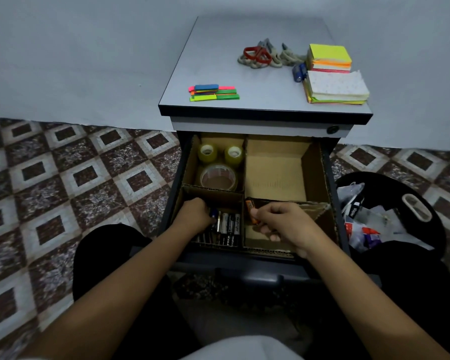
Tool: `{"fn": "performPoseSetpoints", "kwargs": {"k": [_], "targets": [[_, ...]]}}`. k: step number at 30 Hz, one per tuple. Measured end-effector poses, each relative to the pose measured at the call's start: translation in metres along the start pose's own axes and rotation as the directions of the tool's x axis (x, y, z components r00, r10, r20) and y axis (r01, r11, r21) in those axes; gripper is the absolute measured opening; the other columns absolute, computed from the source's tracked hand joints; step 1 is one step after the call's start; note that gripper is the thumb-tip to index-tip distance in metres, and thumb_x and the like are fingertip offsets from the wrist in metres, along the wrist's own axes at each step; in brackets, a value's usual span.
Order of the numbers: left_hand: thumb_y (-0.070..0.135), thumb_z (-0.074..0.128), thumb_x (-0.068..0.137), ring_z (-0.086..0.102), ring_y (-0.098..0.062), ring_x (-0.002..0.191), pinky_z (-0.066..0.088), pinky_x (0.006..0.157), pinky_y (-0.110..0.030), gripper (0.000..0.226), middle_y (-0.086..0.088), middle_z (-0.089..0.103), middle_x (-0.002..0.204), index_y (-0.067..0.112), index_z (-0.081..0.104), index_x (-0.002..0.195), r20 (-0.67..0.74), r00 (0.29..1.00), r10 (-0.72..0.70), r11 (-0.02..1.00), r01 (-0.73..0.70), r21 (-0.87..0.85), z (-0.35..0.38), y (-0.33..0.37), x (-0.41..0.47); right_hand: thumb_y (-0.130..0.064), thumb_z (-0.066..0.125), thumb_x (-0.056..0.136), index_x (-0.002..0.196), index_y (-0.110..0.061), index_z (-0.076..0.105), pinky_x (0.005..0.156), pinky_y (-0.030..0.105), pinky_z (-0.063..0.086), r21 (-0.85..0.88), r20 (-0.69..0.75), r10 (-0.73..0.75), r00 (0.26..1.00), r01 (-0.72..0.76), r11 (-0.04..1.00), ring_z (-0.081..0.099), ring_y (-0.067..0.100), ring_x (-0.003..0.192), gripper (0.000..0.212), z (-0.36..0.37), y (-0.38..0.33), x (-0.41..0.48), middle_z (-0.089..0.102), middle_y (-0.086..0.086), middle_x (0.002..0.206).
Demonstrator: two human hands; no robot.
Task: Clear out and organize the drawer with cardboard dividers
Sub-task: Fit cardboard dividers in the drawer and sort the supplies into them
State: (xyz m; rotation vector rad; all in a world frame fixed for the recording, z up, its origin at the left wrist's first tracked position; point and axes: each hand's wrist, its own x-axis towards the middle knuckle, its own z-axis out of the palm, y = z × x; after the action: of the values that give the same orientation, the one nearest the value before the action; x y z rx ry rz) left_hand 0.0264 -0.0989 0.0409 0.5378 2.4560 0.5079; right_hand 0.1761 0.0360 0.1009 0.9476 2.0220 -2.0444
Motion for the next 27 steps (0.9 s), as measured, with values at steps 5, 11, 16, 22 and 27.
{"fn": "performPoseSetpoints", "kwargs": {"k": [5, 11, 16, 22, 27], "targets": [[0.018, 0.068, 0.084, 0.061, -0.027, 0.091, 0.043, 0.069, -0.028, 0.017, -0.011, 0.063, 0.089, 0.002, 0.065, 0.09, 0.025, 0.999, 0.028, 0.999, -0.028, 0.021, 0.0, -0.002, 0.0, -0.02, 0.062, 0.088, 0.084, -0.01, 0.063, 0.042, 0.014, 0.036, 0.022, 0.025, 0.001, 1.0, -0.002, 1.0, 0.048, 0.003, 0.051, 0.011, 0.002, 0.003, 0.001, 0.056, 0.0, 0.067], [0.017, 0.068, 0.084, 0.06, -0.027, 0.093, 0.045, 0.072, -0.029, 0.02, -0.016, 0.065, 0.1, 0.0, 0.065, 0.094, 0.039, 0.997, 0.074, 0.992, -0.077, 0.101, 0.001, -0.003, 0.002, -0.022, 0.062, 0.088, 0.084, -0.012, 0.063, 0.043, 0.014, 0.037, 0.028, 0.038, 0.008, 0.999, -0.009, 1.0, 0.049, -0.001, 0.046, 0.011, 0.001, 0.005, 0.003, 0.057, -0.001, 0.066], [0.018, 0.062, 0.089, 0.061, -0.026, 0.089, 0.047, 0.073, -0.03, 0.015, -0.013, 0.063, 0.094, 0.004, 0.064, 0.094, 0.087, 0.993, 0.083, 0.994, -0.089, 0.07, -0.006, -0.001, -0.001, -0.021, 0.059, 0.09, 0.088, -0.012, 0.063, 0.044, 0.013, 0.042, 0.089, 0.036, -0.004, 0.999, 0.001, 0.996, 0.051, 0.002, 0.048, 0.011, 0.004, 0.005, -0.002, 0.059, 0.001, 0.068], [0.012, 0.056, 0.093, 0.057, -0.011, 0.064, 0.051, 0.053, -0.017, 0.01, -0.005, 0.059, 0.076, 0.008, 0.062, 0.087, 0.07, 0.994, 0.086, 0.806, -0.028, -0.592, -0.037, 0.017, -0.027, -0.018, 0.058, 0.09, 0.088, -0.012, 0.063, 0.046, 0.014, 0.045, 0.108, -0.002, -0.043, 0.999, 0.043, 0.993, 0.055, 0.005, 0.055, 0.008, 0.006, -0.001, -0.003, 0.062, 0.005, 0.074], [0.025, 0.059, 0.09, 0.059, -0.01, 0.077, 0.05, 0.065, -0.022, 0.016, -0.002, 0.065, 0.089, 0.013, 0.068, 0.096, 0.125, 0.974, 0.19, 0.707, -0.047, -0.706, -0.047, 0.026, -0.046, -0.012, 0.058, 0.091, 0.087, -0.01, 0.062, 0.046, 0.012, 0.043, 0.013, 0.003, -0.075, 0.997, 0.075, 0.997, 0.054, 0.009, 0.061, 0.006, 0.019, -0.009, 0.0, 0.059, 0.004, 0.073]]}}
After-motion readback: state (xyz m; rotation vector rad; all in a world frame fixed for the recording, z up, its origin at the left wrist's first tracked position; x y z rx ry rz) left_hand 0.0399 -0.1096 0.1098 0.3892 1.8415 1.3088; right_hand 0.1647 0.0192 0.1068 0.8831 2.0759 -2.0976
